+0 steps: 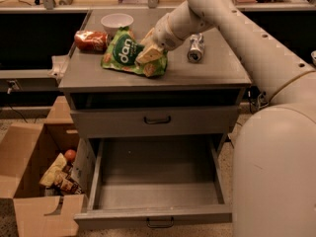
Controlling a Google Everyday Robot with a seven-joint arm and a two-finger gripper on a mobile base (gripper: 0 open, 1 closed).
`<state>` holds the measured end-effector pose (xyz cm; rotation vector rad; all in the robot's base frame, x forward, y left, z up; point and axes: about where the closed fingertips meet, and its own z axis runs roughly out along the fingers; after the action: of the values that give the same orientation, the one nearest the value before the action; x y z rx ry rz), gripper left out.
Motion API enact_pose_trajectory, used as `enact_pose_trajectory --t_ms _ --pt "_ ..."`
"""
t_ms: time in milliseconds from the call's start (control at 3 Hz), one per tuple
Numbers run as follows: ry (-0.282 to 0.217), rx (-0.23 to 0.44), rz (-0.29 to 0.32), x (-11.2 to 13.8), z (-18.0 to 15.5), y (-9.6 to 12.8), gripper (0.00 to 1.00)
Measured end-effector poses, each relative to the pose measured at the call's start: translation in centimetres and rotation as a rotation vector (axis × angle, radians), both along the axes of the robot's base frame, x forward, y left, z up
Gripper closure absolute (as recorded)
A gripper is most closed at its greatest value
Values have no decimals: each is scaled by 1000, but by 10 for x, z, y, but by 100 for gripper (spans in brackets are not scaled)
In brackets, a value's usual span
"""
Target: Place green rice chip bag into middle drawer
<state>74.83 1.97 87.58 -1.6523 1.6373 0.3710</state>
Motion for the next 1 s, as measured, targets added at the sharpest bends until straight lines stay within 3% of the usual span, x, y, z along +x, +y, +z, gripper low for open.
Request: enact_pose_trajectory --t_ms 333,667,1000 --pt "-71 116 70 -45 45 -2 100" --pt "-116 222 76 -106 84 -37 100" --pt "-100 214 85 -106 78 -33 100"
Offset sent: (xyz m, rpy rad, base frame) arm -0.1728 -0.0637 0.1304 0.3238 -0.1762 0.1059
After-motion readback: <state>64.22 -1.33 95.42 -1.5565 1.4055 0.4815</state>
